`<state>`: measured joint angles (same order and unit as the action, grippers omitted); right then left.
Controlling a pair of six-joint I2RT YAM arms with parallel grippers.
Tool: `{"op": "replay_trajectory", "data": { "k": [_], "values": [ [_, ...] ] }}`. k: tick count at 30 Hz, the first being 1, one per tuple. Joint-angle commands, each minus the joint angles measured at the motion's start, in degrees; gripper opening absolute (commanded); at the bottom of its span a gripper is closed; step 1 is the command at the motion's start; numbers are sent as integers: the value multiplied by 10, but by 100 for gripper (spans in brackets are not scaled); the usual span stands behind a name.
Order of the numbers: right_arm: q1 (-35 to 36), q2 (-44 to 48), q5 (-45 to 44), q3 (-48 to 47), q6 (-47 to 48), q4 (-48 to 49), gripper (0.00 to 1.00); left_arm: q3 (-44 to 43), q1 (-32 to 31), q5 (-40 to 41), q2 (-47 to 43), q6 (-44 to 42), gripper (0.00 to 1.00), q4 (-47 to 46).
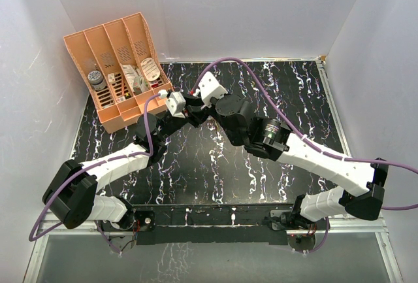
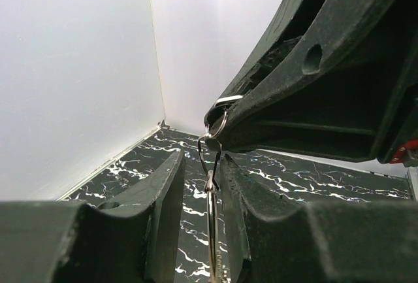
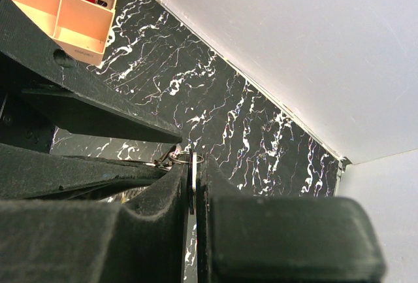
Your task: Remove the keys from the keyring
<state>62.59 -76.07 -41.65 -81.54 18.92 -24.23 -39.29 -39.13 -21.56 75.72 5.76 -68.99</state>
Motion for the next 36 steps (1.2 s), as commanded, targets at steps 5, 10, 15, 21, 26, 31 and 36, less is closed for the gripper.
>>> {"op": "replay_trajectory", "data": {
  "k": [5, 10, 15, 21, 26, 31, 36],
  "values": [
    [3, 22, -4, -4, -9, 37, 0, -20, -2, -1, -13, -7, 25, -30],
    [3, 24, -3, -3, -8, 43, 0, -21, -2, -6, -7, -1, 24, -28],
    [4, 25, -5, -2, -8, 45, 0, -22, -3, -5, -8, -3, 14, -22],
    [3, 31, -5, 1, -7, 57, 0, -22, -2, -10, -8, -3, 11, -9],
    [3, 33, -7, 1, -2, 65, 0, -18, -2, -9, -11, -6, 8, -7],
    [3, 39, -12, 0, 2, 76, 0, -32, -3, 14, -14, -26, 0, 51],
    [3, 51, -17, -1, 3, 76, 0, -38, -4, 105, -37, -68, 0, 114]
  ]
}}
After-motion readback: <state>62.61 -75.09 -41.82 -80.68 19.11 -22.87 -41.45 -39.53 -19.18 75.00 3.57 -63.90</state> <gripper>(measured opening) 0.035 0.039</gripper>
